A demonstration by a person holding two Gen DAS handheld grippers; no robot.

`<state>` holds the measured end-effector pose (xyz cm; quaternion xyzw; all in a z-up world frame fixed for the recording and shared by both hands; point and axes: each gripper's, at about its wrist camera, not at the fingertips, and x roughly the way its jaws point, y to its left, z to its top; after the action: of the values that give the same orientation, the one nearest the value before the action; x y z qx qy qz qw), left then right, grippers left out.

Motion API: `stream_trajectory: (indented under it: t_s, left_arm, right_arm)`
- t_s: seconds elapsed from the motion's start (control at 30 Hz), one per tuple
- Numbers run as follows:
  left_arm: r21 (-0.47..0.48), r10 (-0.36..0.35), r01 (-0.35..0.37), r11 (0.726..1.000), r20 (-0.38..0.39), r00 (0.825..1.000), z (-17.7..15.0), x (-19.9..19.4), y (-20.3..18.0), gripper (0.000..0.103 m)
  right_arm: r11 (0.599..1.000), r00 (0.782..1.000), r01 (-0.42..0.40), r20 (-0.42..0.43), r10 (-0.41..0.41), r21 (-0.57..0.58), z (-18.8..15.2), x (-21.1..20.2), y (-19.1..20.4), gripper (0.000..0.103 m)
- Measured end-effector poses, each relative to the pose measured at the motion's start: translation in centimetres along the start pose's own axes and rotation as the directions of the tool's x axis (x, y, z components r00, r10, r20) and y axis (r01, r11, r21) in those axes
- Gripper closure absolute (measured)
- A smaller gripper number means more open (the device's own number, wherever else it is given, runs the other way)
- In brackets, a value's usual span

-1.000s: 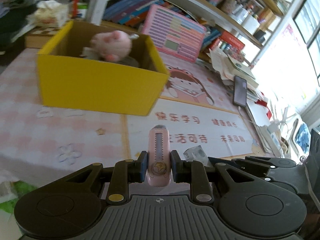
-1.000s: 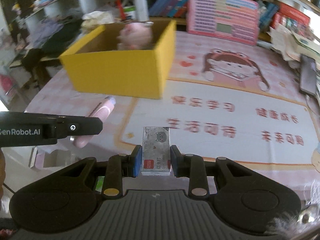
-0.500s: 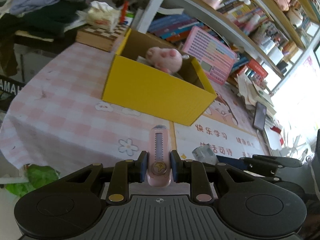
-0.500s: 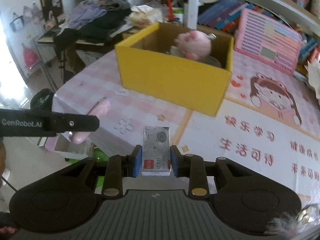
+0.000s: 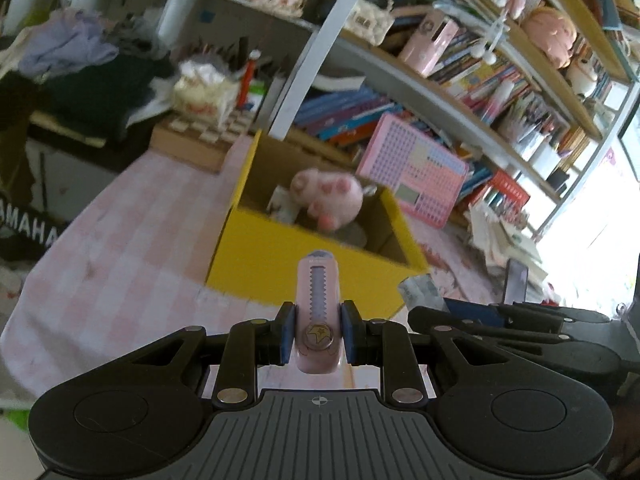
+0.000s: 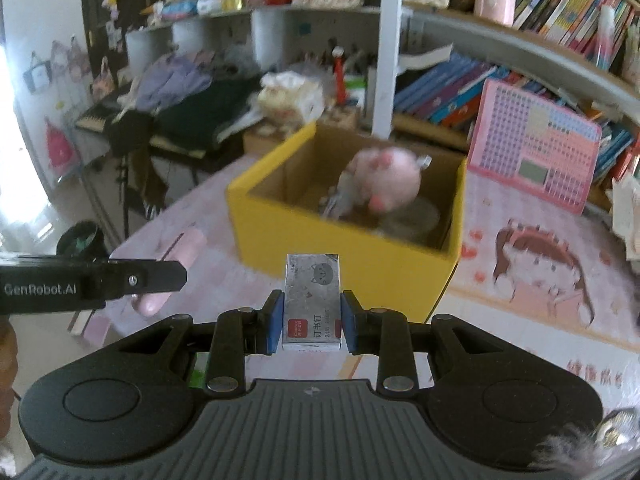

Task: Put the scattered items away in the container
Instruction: 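Carry card box in right tool while left tool carries pink item to yellow box, then open right tool to drop card box into box while left tool releases pink item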

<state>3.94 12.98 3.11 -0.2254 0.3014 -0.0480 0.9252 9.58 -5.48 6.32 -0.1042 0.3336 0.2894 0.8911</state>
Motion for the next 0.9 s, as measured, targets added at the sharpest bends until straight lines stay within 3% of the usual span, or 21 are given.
stream_trajectory:
  t_s: [0.27, 0.47, 0.9]
  left_arm:
    - [0.041, -0.008, 0.005, 0.999, 0.071, 0.997, 4.2, 3.3, -2.0, 0.08]
    - [0.073, 0.025, -0.032, 0.997, 0.095, 0.995, 7.1, 6.6, -3.0, 0.08]
    - [0.105, 0.147, -0.141, 0.984, -0.049, 0.988, 8.3, 15.6, -2.4, 0.08]
  right_arm:
    - [1.0, 0.998, 0.013, 0.057, -0.013, 0.001, 4.4, 2.2, -3.5, 0.075]
    - [1.0, 0.997, 0.005, 0.073, -0.003, -0.027, 7.2, 4.7, -6.2, 0.075]
    - [0.994, 0.99, -0.093, -0.111, 0.087, -0.05, 8.5, 13.8, -9.4, 0.075]
